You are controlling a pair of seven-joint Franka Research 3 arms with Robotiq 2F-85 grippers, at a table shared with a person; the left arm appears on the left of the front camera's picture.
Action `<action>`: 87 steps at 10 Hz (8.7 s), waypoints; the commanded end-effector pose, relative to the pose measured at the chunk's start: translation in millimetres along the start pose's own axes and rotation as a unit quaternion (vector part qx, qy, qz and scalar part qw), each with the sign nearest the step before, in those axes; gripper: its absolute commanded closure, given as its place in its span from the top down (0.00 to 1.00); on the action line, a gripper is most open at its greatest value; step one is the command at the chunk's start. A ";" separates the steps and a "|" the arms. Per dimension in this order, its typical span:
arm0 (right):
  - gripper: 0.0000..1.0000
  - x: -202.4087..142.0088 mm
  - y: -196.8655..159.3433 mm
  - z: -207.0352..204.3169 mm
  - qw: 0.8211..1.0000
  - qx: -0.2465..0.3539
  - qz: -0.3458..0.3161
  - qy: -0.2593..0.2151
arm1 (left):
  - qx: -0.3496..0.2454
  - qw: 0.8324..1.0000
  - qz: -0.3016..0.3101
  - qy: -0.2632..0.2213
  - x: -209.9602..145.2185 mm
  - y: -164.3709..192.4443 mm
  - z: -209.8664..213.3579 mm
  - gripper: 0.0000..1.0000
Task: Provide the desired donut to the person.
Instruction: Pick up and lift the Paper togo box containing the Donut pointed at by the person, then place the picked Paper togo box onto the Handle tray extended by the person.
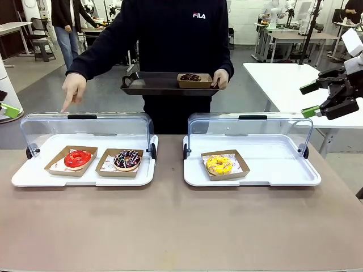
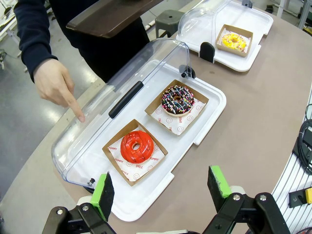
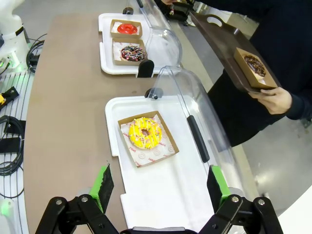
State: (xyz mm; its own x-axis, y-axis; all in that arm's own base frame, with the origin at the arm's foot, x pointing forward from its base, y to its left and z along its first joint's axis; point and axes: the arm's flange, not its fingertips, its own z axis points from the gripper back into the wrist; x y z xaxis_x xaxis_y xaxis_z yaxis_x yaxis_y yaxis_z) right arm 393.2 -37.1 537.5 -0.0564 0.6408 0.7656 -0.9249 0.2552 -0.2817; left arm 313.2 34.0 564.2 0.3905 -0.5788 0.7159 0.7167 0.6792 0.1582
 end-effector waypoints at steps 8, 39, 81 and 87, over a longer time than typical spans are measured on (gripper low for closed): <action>1.00 0.6 -0.3 0.4 1.000 -0.001 0.006 -0.007 | -0.001 1.000 0.004 -0.001 0.0 -0.2 -0.4 1.00; 1.00 0.6 -0.3 0.4 1.000 -0.001 0.006 -0.007 | -0.072 0.942 -0.261 0.200 -94.2 43.6 -219.6 1.00; 1.00 0.6 -0.3 0.4 1.000 -0.001 0.006 -0.007 | -0.097 0.909 -0.372 0.161 -35.9 1.0 -12.6 0.00; 1.00 0.6 -0.3 0.4 1.000 -0.001 0.006 -0.007 | -0.097 0.909 -0.372 0.161 -35.9 1.0 -12.6 0.00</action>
State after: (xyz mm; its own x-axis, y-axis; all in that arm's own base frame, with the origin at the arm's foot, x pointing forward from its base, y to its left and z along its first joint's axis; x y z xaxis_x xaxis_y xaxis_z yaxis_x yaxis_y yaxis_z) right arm 392.6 -37.9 538.5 -0.0562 0.6417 0.7649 -0.9243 0.2561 -0.2829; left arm 304.5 50.5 529.0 -0.1377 -0.9658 0.2197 0.9296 -0.0494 0.3654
